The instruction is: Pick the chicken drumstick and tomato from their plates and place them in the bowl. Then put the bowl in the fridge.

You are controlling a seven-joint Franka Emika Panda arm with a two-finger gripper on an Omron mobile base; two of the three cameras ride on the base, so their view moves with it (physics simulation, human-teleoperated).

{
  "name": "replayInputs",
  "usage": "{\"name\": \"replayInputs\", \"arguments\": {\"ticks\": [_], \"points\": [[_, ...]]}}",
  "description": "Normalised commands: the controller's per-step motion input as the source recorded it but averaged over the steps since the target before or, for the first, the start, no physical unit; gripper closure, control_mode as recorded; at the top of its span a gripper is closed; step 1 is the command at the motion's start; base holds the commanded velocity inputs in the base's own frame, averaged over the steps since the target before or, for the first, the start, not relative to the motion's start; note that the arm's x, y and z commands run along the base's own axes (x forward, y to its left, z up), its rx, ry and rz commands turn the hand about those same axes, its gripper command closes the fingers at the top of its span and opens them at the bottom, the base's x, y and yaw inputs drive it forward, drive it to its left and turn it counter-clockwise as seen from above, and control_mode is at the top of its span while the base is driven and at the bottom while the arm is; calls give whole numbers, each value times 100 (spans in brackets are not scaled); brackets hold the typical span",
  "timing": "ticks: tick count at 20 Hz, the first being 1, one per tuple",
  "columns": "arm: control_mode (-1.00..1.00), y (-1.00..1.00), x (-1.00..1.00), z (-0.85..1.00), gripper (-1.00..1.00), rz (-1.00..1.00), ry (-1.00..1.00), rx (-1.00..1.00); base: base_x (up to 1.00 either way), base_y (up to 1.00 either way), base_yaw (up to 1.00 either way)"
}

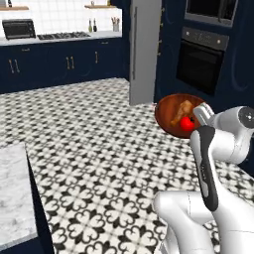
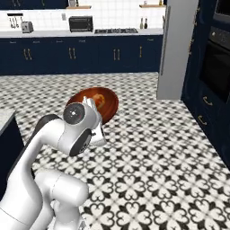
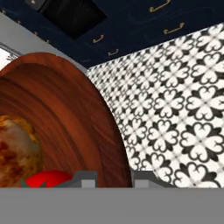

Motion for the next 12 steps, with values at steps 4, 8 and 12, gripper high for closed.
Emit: {"name": "replayInputs", "arguments": {"ticks": [4,8,12], "points": [[100,0,0,0,100,0,0,0,100,-12,63],[100,0,0,0,100,0,0,0,100,-55,21],[100,0,0,0,100,0,0,0,100,-13,1]]}}
